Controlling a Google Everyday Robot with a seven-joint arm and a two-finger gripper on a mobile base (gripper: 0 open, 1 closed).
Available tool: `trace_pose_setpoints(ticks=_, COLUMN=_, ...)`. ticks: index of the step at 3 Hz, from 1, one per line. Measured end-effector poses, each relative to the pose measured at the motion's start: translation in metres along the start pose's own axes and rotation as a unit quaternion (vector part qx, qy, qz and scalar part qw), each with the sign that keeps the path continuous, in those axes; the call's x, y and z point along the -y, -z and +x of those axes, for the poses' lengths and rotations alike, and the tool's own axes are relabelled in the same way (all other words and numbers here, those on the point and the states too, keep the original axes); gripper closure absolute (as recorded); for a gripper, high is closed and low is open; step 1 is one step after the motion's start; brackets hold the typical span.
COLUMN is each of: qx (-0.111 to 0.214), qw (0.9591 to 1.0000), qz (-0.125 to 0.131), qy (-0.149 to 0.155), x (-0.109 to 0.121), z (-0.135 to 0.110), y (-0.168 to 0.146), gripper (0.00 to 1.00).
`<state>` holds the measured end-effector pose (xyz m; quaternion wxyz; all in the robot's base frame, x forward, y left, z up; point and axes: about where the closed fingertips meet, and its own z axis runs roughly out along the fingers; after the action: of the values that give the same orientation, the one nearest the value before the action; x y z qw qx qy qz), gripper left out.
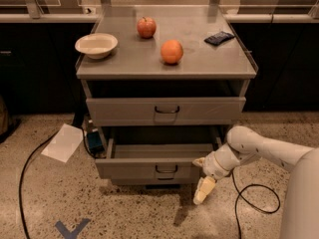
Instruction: Close middle drawer
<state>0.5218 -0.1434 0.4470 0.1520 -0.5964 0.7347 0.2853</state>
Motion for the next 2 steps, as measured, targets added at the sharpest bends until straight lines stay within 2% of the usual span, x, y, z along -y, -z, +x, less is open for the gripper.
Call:
trace_pose_setpoints(ticks=1, qx=0.0, qw=1.0, qz=-0.001, qy=0.0, x=0.0, z=0.0, y=-0.001, gripper=0.0)
trace_pose_setpoints(ticks=2, qx=-0.004, qw=0.9999, qz=-0.016, qy=0.001, x=0.006, z=0.0, y=-0.019, gripper=0.0)
